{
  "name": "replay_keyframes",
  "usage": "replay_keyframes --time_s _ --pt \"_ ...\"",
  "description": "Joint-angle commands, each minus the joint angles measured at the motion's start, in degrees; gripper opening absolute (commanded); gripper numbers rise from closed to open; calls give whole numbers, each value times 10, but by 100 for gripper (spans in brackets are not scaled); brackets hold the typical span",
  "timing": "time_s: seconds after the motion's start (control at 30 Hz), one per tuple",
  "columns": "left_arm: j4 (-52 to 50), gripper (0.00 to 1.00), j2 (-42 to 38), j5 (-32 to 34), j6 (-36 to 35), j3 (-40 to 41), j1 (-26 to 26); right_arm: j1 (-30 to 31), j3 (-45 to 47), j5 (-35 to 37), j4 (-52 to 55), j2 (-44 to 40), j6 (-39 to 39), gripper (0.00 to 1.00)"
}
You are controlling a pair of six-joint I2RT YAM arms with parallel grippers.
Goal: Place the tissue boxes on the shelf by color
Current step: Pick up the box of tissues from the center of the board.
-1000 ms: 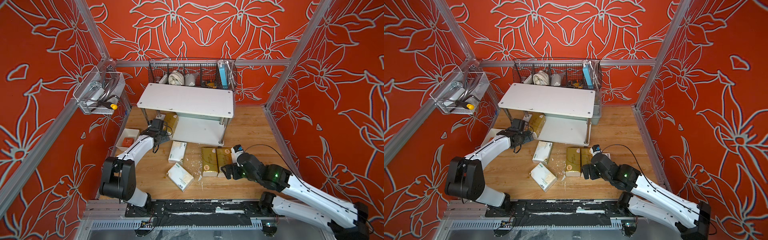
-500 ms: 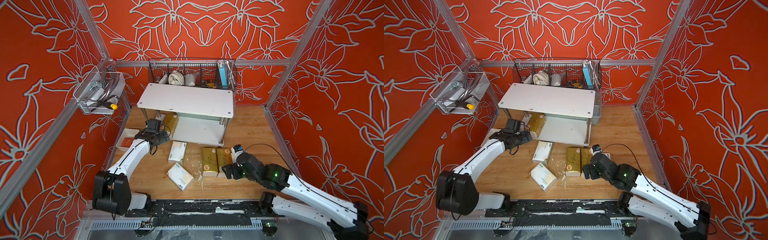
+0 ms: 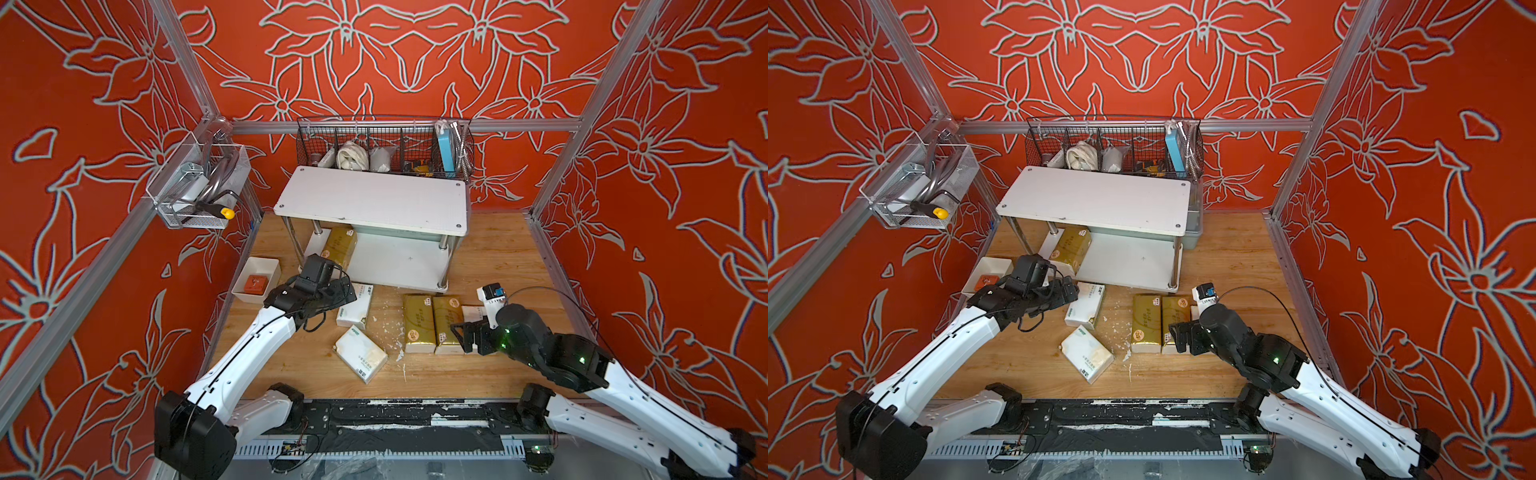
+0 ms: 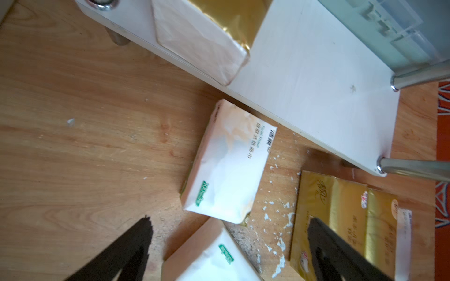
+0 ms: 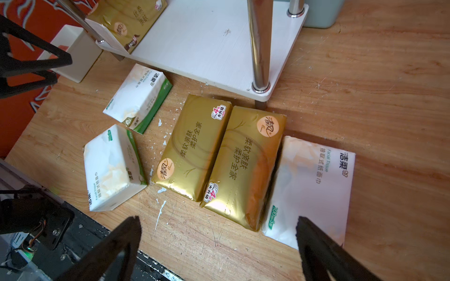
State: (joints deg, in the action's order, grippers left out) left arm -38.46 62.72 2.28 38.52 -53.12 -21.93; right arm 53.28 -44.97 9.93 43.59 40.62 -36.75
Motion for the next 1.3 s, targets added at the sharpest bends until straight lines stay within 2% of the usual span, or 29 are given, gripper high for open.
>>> replay_keyframes --time_s 0.0,0.13,0.3,0.57,0.9,1.27 --pt "-2 99 -3 5 67 8 -53 -3 -6 -26 4 10 -3 99" --pt "12 99 19 33 116 4 -134 -6 7 -31 -1 16 -24 99" --pt "24 99 90 69 150 -35 -234 -11 29 -29 20 21 -65 99" --pt "28 99 240 84 147 -144 -326 -15 61 -17 58 -26 -115 99" --pt "-9 99 372 99 128 -252 -373 -16 71 -5 102 -75 -135 99" --pt "-29 99 413 123 117 -248 -383 -17 63 0 107 -73 -133 99"
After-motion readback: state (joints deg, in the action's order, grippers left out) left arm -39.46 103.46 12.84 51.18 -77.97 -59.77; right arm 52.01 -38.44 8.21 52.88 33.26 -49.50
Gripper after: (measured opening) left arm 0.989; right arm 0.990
